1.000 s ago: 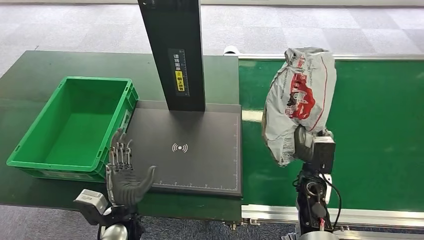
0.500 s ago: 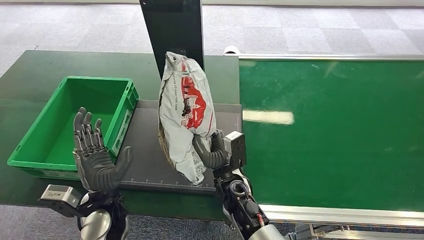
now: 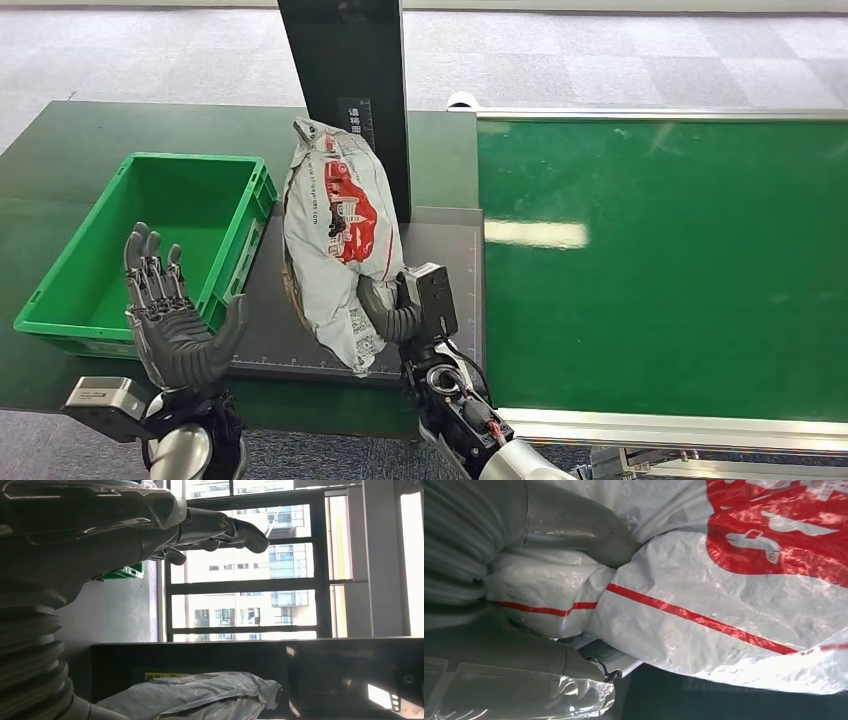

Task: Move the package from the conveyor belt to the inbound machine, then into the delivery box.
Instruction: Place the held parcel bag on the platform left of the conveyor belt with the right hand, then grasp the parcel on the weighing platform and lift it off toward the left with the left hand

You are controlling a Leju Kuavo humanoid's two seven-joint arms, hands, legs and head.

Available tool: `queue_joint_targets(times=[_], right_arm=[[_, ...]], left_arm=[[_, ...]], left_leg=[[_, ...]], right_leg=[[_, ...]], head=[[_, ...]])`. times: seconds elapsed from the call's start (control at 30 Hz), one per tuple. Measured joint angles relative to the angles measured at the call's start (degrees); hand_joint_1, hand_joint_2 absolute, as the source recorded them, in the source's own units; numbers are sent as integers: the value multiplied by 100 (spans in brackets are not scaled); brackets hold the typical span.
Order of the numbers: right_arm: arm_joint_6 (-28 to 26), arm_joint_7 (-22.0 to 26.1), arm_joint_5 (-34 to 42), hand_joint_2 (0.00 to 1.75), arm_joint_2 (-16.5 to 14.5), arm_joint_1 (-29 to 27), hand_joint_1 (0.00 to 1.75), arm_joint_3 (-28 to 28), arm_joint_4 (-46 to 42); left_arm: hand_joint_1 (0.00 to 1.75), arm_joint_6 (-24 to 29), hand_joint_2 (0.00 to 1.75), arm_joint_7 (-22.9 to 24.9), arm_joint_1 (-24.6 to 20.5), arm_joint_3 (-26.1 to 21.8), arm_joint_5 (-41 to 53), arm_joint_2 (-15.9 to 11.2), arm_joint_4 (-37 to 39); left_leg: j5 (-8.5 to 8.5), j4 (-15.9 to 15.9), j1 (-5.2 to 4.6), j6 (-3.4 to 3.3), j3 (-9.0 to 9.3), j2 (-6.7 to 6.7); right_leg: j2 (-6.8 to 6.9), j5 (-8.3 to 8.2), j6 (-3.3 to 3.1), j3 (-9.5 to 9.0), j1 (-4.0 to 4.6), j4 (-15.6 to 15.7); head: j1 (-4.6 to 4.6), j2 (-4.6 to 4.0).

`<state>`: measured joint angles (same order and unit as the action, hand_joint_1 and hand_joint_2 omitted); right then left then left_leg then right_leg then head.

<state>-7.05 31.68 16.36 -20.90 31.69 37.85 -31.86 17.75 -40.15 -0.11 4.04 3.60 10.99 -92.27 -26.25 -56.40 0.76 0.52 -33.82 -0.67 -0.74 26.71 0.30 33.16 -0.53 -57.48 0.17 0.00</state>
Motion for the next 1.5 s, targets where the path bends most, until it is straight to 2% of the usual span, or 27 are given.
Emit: queue_joint_targets(times=[0.03, 0.2, 0.3, 0.43, 0.53, 0.6, 0.73, 0.9, 1.0, 1.07, 1.13, 1.2, 1.27, 1.4, 1.5], right_arm=[[-149, 16, -84, 175, 0, 8, 0, -10, 30], [-1028, 75, -523, 175, -1, 14, 0, -151, 82], [-1204, 106, -623, 175, -1, 13, 0, -236, 82], [-1422, 146, -779, 0, -2, 11, 0, -315, 77], [-2069, 116, -1262, 0, -1, 1, 0, -428, 19], [-2294, -17, -1566, 0, 9, -6, 0, -504, -42], [-2287, -238, -1854, 0, 37, -46, 0, -655, -166], [-2227, -294, -1928, 0, 47, -88, 0, -778, -260], [-1920, -345, -2117, 0, 44, -138, 0, -880, -332], [-1359, -249, -2255, 0, 36, -207, 0, -1019, -433], [-740, 142, -2349, 0, 19, -355, 0, -1206, -703], [-494, 593, -2489, 87, 15, -619, 0, -1415, -1327], [-554, 794, -2687, 175, 66, -977, 0, -1640, -2350], [-518, 855, -2937, 175, 139, -1766, 0, -2102, -4491], [-502, 856, -2930, 175, 171, -2117, 0, -2273, -5508]], left_arm=[[0, 6, 175, 0, 12, -8, 7, -1, -6], [0, 68, 175, 0, 107, -23, 33, -3, -64], [0, 77, 175, 0, 137, -33, 33, -2, -90], [0, 77, 175, 0, 155, -49, 33, -2, -95], [0, 67, 175, 0, 173, -64, 30, -3, -95], [0, 37, 175, 0, 180, -70, 27, -3, -95], [0, -3, 175, -1, 181, -73, 27, -2, -95], [0, -6, 175, 0, 182, -75, 27, -2, -95], [0, 43, 175, 0, 183, -70, 75, -3, -93], [0, 245, 175, 0, 167, -15, 242, -15, -56], [0, 635, 175, 0, 79, 153, 607, -56, 150], [0, 993, 175, 0, -98, 400, 1177, -90, 573], [0, 1160, 175, 5, -383, 572, 1965, -58, 1210], [0, 1430, 175, 274, -1371, 618, 3625, 199, 2939], [0, 1479, 175, 650, -2224, 615, 4245, 424, 4202]], left_leg=[[0, 0, 0, 0, 0, 0], [-1, -1, 0, 0, 0, 0], [-1, 0, 1, 1, 0, 1], [-1, 0, 1, 1, 0, 1], [-1, 0, 1, 1, 0, 1], [-1, 0, 0, 1, 0, 2], [-1, -1, 0, 1, 0, 1], [-1, -1, 1, 1, 1, 2], [-1, -1, 1, 1, 1, 2], [-1, -1, 1, 1, 1, 2], [-1, -2, 1, 0, 1, -5], [0, -4, -1, -1, 0, -18], [1, -5, -4, -3, -2, -33], [2, -8, -15, -7, -1, -36], [4, -8, -17, -9, 0, -21]], right_leg=[[0, 0, 0, 0, 0, 0], [0, 0, 0, 2, 0, 0], [-1, 0, 0, 4, 1, 0], [-1, 0, -1, 3, 1, 0], [-1, 0, 0, 3, 1, 0], [-1, 0, 0, 3, 0, 0], [-1, 0, 0, 3, 0, 0], [-2, 0, 0, 5, 1, 0], [-2, 0, 0, 4, 1, 0], [-2, 0, 0, 6, 1, 0], [3, 1, 0, 7, 0, 1], [15, 2, 1, 4, -2, 2], [31, 4, 5, 1, -6, 4], [37, 0, 15, -4, -18, 6], [24, -7, 17, -5, -20, 6]], head=[[0, 0], [-1, 0], [-2, 0], [-2, 0], [-1, 0], [-1, 0], [-1, 0], [-1, 0], [-2, 0], [-2, 0], [-1, 0], [-1, 0], [1, 0], [0, 0], [1, 0]])
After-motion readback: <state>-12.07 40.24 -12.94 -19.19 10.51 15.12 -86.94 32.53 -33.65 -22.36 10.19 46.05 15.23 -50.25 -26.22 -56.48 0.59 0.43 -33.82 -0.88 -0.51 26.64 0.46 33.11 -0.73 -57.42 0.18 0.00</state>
